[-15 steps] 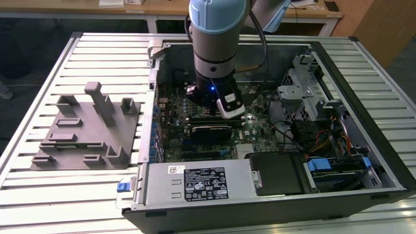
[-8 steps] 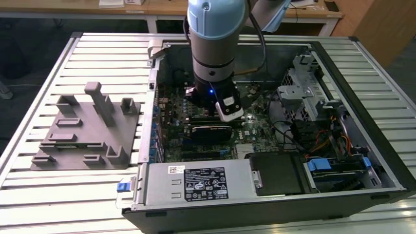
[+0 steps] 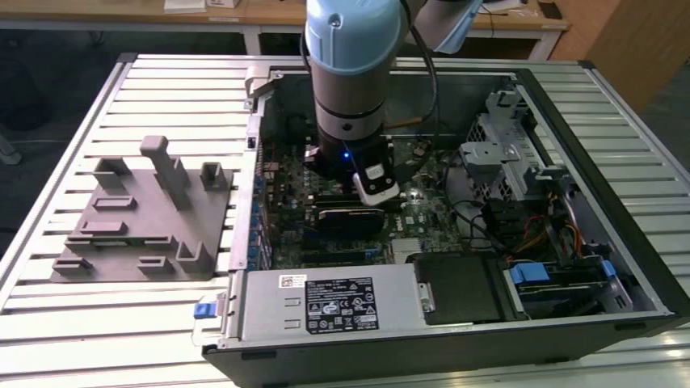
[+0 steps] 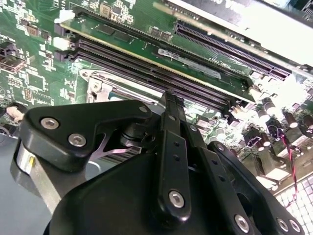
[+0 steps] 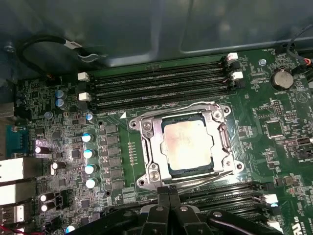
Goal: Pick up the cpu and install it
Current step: 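Install the second cpu locking lever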
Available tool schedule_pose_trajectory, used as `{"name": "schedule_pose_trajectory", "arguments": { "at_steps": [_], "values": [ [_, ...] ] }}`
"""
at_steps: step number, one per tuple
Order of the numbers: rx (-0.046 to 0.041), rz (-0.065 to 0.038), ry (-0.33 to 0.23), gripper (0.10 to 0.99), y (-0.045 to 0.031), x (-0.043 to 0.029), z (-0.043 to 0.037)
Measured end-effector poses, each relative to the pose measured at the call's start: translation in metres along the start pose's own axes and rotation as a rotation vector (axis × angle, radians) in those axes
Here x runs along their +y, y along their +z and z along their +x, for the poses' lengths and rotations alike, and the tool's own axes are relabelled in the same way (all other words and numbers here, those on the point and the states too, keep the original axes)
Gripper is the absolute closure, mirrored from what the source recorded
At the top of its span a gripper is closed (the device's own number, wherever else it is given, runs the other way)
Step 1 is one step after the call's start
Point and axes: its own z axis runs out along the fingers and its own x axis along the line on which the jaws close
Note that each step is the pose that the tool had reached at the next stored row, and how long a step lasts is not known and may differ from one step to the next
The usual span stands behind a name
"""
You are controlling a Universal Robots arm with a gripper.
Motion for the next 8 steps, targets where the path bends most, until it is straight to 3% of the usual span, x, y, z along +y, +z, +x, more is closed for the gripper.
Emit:
{"name": "schedule_pose_trajectory", "arguments": {
  "at_steps": [8],
  "values": [
    [0.002, -0.012, 0.0, 0.98, 0.0042, -0.0026, 0.0066]
  ]
}}
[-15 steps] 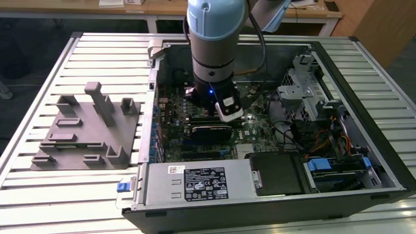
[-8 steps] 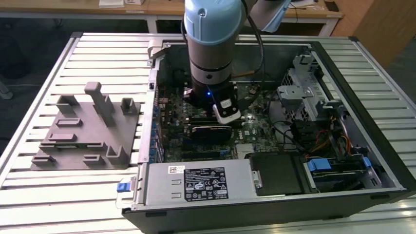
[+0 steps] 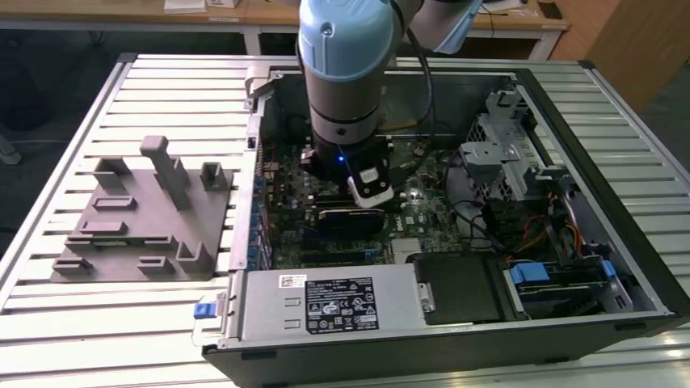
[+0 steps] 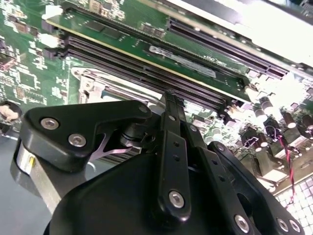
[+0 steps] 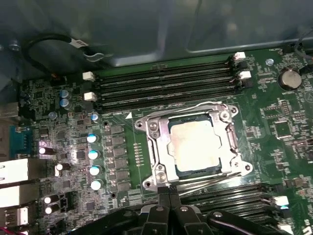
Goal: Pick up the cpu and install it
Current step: 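Install the second cpu locking lever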
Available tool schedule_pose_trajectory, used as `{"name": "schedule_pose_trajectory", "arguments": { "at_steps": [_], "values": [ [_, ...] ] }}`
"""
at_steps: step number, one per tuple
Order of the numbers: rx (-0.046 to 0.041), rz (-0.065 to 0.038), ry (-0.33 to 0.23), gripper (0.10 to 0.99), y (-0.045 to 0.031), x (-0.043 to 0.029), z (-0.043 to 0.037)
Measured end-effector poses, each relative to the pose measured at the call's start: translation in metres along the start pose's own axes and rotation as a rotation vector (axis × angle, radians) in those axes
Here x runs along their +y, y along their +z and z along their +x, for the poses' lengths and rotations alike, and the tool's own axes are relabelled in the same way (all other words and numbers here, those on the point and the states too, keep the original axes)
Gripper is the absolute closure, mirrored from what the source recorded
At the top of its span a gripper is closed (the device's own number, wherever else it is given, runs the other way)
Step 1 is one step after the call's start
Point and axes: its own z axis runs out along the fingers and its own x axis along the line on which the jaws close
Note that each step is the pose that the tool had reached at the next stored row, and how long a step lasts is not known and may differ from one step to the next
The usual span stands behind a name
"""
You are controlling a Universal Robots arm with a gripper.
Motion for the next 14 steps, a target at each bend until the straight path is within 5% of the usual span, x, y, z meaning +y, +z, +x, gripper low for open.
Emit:
{"name": "schedule_pose_trajectory", "arguments": {
  "at_steps": [5, 9, 14],
  "values": [
    [0.0025, -0.015, 0.001, 0.98, 0.0033, -0.0015, 0.0041],
    [0.0081, -0.05, 0.003, 0.98, 0.005, -0.0022, 0.0056],
    [0.0091, -0.055, 0.003, 0.98, 0.0069, -0.0028, 0.0064]
  ]
}}
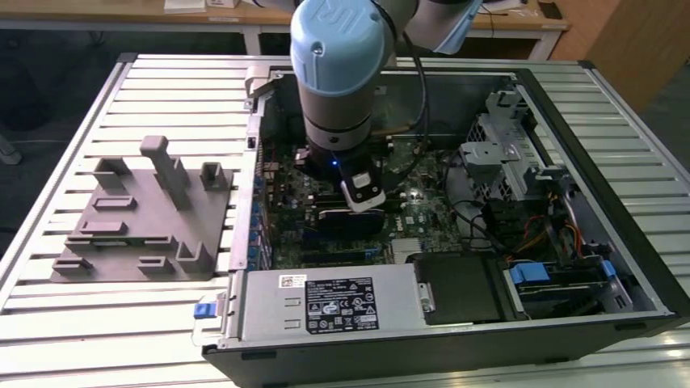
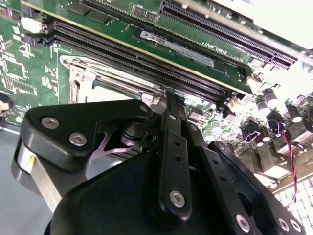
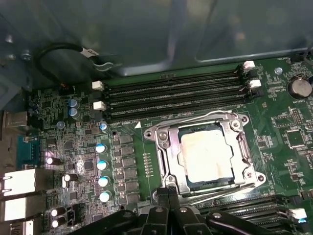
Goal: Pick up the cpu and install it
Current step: 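Install the second cpu locking lever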
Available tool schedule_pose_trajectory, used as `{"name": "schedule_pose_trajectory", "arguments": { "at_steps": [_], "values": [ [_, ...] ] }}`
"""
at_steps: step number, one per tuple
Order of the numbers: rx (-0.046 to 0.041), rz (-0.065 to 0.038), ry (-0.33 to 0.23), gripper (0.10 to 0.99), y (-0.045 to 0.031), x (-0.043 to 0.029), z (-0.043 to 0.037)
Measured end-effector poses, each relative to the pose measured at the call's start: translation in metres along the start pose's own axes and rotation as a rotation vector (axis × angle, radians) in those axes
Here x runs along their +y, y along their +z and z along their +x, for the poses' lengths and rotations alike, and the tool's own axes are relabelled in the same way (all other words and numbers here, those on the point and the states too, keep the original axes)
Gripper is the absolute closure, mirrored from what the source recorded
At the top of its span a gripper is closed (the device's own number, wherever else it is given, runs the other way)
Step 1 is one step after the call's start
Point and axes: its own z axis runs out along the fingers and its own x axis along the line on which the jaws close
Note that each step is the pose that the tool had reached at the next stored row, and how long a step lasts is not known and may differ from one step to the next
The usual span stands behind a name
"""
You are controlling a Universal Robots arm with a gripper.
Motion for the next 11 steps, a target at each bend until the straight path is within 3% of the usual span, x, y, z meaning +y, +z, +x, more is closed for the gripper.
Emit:
{"name": "schedule_pose_trajectory", "arguments": {
  "at_steps": [11],
  "values": [
    [0.0013, -0.008, 0.001, 0.98, 0.0042, -0.0023, 0.0029]
  ]
}}
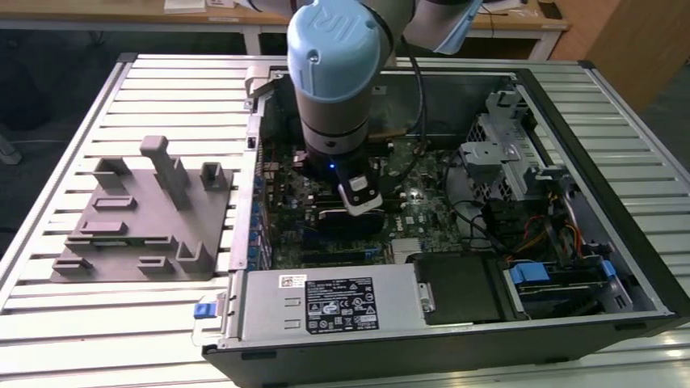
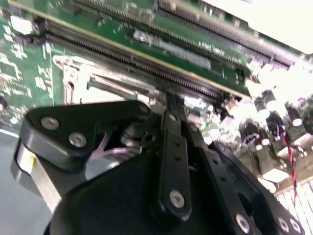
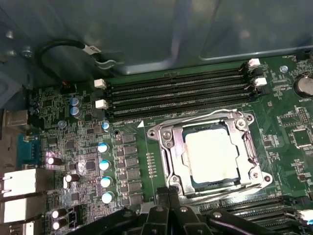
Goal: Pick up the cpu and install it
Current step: 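Install the second cpu locking lever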
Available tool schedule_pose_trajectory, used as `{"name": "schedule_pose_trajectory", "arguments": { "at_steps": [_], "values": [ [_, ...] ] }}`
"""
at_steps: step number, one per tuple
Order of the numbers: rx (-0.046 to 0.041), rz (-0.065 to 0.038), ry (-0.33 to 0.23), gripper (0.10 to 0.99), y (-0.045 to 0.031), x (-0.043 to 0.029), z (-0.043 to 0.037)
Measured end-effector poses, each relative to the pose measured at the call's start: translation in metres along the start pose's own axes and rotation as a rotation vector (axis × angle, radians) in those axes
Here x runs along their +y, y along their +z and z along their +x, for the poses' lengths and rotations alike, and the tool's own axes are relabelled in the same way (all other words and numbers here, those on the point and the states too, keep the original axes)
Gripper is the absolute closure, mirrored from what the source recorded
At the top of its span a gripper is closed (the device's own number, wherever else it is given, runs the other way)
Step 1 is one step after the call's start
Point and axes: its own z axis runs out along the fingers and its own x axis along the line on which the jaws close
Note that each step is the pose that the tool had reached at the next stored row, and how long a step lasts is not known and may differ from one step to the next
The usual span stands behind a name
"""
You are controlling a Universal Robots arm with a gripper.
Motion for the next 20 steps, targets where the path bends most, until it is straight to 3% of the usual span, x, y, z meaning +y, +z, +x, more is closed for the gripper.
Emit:
{"name": "schedule_pose_trajectory", "arguments": {
  "at_steps": [4, 12, 15, 20],
  "values": [
    [-0.0003, -0.001, 0.0, 0.98, -0.0013, 0.0005, 0.0],
    [-0.0002, 0.0, 0.0, 0.98, -0.0197, 0.006, -0.0001],
    [-0.0009, 0.003, 0.0, 0.98, -0.0223, 0.0069, -0.0003],
    [-0.0105, 0.041, 0.01, 0.98, -0.022, 0.0081, -0.0037]
  ]
}}
